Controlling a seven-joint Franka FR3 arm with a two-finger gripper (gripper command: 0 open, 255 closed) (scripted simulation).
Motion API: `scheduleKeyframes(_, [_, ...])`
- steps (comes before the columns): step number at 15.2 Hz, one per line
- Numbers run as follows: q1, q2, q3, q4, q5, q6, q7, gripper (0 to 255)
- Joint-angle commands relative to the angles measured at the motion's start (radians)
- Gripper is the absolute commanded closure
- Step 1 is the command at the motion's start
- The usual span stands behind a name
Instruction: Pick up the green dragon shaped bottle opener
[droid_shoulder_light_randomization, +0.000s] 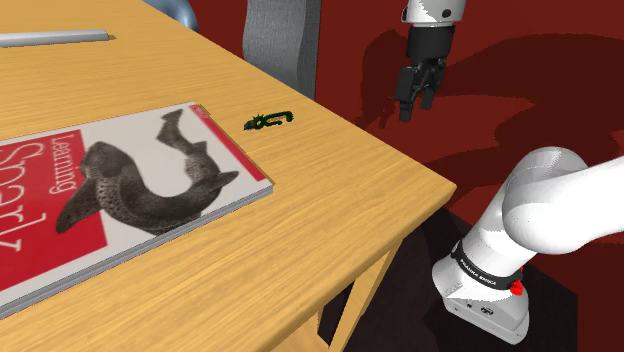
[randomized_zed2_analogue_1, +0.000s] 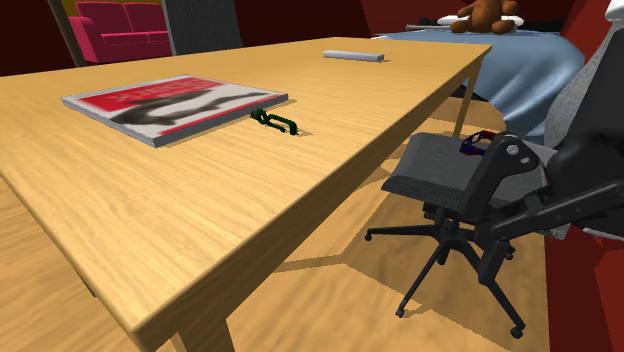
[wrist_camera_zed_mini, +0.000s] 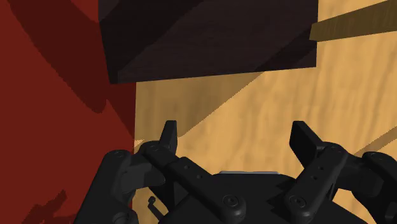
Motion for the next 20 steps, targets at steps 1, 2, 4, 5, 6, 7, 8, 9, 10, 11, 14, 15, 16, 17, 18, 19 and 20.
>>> scheduleKeyframes(1, [0.0,0.0,0.0,0.0,0.0,0.0,0.0,0])
scheduleKeyframes(2, [0.02,0.03,-0.001,0.019,0.003,0.021,-0.035,0])
scheduleKeyframes(4, [0.062,0.088,-0.001,0.058,0.01,0.059,-0.105,0])
scheduleKeyframes(5, [0.082,0.115,-0.001,0.078,0.014,0.077,-0.141,0])
scheduleKeyframes(6, [0.102,0.142,0.0,0.098,0.019,0.093,-0.176,0])
scheduleKeyframes(7, [0.121,0.167,0.001,0.119,0.024,0.108,-0.211,0])
scheduleKeyframes(8, [0.14,0.192,0.003,0.139,0.029,0.121,-0.246,0])
scheduleKeyframes(9, [0.159,0.215,0.005,0.16,0.035,0.134,-0.281,0])
scheduleKeyframes(10, [0.178,0.238,0.007,0.181,0.04,0.145,-0.316,0])
scheduleKeyframes(11, [0.196,0.259,0.01,0.202,0.046,0.156,-0.35,0])
scheduleKeyframes(14, [0.25,0.318,0.02,0.264,0.065,0.182,-0.454,0])
scheduleKeyframes(15, [0.268,0.335,0.024,0.285,0.071,0.189,-0.488,0])
scheduleKeyframes(16, [0.285,0.352,0.028,0.305,0.078,0.196,-0.523,0])
scheduleKeyframes(17, [0.302,0.368,0.032,0.325,0.085,0.201,-0.557,0])
scheduleKeyframes(18, [0.319,0.382,0.037,0.344,0.091,0.206,-0.591,0])
scheduleKeyframes(19, [0.336,0.396,0.042,0.363,0.098,0.21,-0.625,0])
scheduleKeyframes(20, [0.352,0.408,0.048,0.382,0.105,0.214,-0.658,0])
